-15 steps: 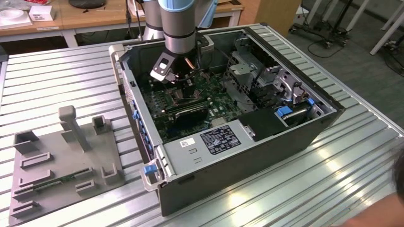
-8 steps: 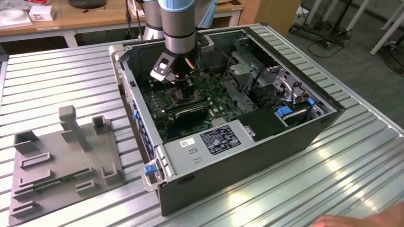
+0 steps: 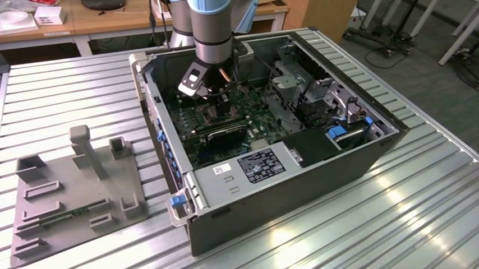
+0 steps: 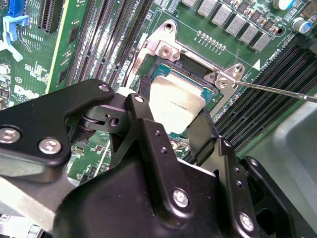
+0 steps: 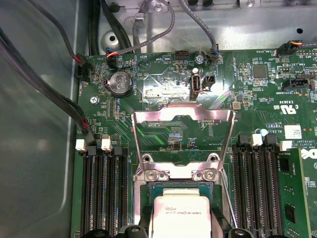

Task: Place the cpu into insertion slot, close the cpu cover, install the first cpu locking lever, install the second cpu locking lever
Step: 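Place the cpu into insertion slot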

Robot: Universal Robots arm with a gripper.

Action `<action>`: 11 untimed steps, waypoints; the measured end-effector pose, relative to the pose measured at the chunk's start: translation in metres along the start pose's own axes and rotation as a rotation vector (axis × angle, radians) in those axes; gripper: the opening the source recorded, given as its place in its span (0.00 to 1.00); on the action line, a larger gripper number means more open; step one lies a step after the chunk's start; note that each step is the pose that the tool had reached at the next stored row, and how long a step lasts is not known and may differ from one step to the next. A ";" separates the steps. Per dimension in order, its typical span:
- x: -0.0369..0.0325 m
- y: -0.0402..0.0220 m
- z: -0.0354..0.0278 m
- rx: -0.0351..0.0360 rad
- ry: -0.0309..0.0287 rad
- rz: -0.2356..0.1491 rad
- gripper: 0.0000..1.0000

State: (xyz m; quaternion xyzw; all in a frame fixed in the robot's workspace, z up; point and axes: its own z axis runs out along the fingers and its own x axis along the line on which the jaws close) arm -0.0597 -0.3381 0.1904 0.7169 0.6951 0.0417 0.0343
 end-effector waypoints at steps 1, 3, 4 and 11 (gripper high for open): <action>0.0000 0.0000 0.0000 0.0000 0.0000 0.000 0.54; 0.0000 0.0000 0.0000 0.0000 0.0000 0.000 0.54; 0.0000 0.0000 0.0000 0.0000 0.0000 0.000 0.54; 0.0000 0.0000 0.0002 0.0000 0.0002 0.000 0.73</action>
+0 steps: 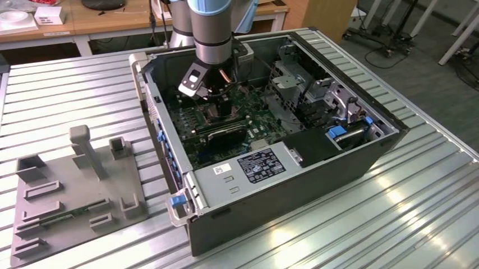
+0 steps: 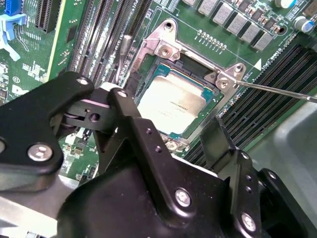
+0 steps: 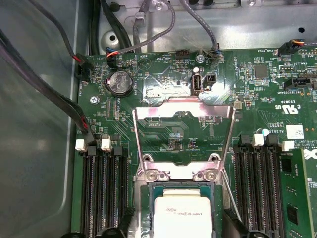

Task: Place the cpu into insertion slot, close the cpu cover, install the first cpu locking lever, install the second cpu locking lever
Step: 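Place the cpu into insertion slot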

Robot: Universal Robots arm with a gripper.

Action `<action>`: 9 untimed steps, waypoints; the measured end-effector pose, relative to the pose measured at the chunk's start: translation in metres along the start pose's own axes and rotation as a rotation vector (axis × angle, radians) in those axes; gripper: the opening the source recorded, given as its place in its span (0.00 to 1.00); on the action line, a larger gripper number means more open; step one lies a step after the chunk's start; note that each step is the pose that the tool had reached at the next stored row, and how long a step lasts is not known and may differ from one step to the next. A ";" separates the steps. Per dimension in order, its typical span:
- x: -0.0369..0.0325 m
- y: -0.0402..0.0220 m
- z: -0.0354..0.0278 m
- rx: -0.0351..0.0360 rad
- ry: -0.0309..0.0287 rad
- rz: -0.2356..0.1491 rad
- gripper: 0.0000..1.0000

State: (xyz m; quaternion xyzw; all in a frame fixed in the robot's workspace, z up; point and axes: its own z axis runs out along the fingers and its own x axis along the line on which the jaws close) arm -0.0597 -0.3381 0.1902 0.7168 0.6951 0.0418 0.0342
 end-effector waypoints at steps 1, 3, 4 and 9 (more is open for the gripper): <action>0.0000 0.0000 0.0000 0.0000 -0.0001 0.000 0.77; 0.0000 0.0000 0.0000 -0.0001 -0.0002 0.000 0.77; 0.0000 0.0000 0.0000 0.0000 -0.0002 0.000 0.77; 0.0000 -0.0001 0.0001 0.0000 -0.0002 0.000 0.77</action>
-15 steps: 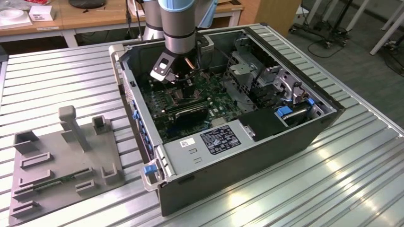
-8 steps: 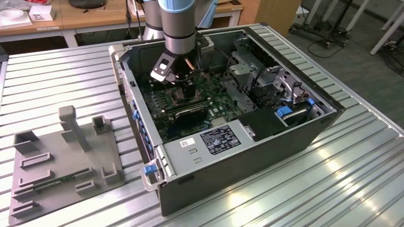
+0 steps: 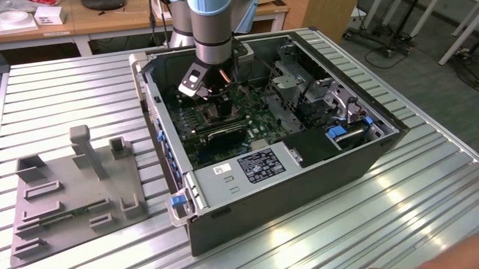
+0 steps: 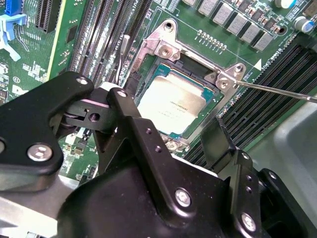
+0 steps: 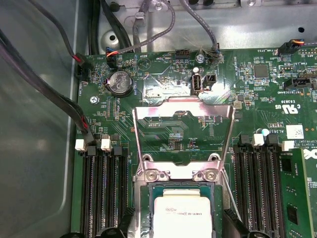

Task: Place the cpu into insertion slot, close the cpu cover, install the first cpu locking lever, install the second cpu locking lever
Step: 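Place the cpu into insertion slot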

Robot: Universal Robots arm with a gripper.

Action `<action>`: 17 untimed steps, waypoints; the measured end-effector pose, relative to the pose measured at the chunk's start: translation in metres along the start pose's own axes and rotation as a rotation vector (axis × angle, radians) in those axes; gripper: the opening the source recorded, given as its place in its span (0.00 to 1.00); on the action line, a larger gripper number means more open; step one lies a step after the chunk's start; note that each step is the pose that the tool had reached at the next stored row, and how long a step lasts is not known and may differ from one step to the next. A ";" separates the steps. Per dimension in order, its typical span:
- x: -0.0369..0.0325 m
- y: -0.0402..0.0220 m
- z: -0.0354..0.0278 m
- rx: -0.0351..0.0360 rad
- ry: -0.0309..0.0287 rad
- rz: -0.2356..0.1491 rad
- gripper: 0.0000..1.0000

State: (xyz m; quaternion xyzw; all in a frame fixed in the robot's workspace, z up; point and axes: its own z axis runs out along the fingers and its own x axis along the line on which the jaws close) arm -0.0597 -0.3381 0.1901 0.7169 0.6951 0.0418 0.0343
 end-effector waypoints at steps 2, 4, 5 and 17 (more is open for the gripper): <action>0.0001 0.0001 -0.0006 -0.0002 0.0002 0.000 0.77; 0.0000 0.0002 -0.0021 -0.0001 -0.0001 0.000 0.77; 0.0000 0.0003 -0.0029 0.0000 -0.0002 0.000 0.77; 0.0002 0.0010 -0.0094 -0.0003 -0.0037 0.000 0.77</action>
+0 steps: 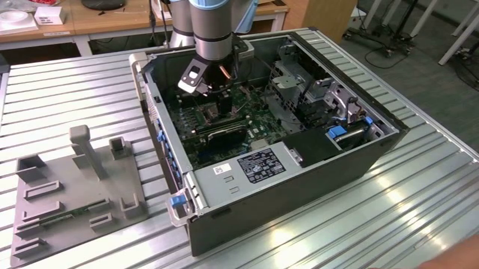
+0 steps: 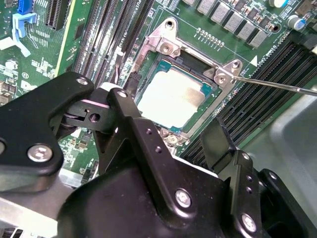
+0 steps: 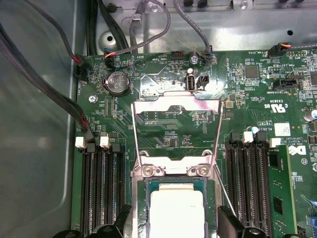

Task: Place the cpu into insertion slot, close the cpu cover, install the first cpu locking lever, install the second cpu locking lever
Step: 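Place the cpu into insertion slot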

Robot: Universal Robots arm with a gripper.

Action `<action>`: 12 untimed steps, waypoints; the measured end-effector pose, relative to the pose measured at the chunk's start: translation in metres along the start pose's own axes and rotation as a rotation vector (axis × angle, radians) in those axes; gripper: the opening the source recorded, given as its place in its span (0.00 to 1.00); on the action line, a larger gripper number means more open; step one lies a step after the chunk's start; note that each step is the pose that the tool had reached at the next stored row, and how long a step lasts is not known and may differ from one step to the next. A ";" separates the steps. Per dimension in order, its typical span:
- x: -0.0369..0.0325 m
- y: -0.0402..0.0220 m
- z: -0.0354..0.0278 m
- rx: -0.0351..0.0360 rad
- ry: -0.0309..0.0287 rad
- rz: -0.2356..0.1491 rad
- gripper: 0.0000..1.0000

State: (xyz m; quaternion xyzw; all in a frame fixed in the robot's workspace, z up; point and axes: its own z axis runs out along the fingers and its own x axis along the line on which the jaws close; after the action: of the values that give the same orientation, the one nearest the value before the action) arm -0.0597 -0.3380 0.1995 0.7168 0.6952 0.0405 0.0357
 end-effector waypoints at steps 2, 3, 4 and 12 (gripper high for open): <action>0.0000 0.0000 -0.0001 0.0000 0.0000 0.000 0.77; 0.0000 0.0000 -0.0001 0.0001 -0.0001 0.000 0.77; 0.0000 0.0000 -0.0001 0.0001 -0.0001 0.000 0.77; -0.0001 0.0000 -0.0003 0.0003 -0.0004 0.000 0.69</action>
State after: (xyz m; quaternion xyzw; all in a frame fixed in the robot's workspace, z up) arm -0.0598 -0.3381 0.1999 0.7168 0.6952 0.0403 0.0357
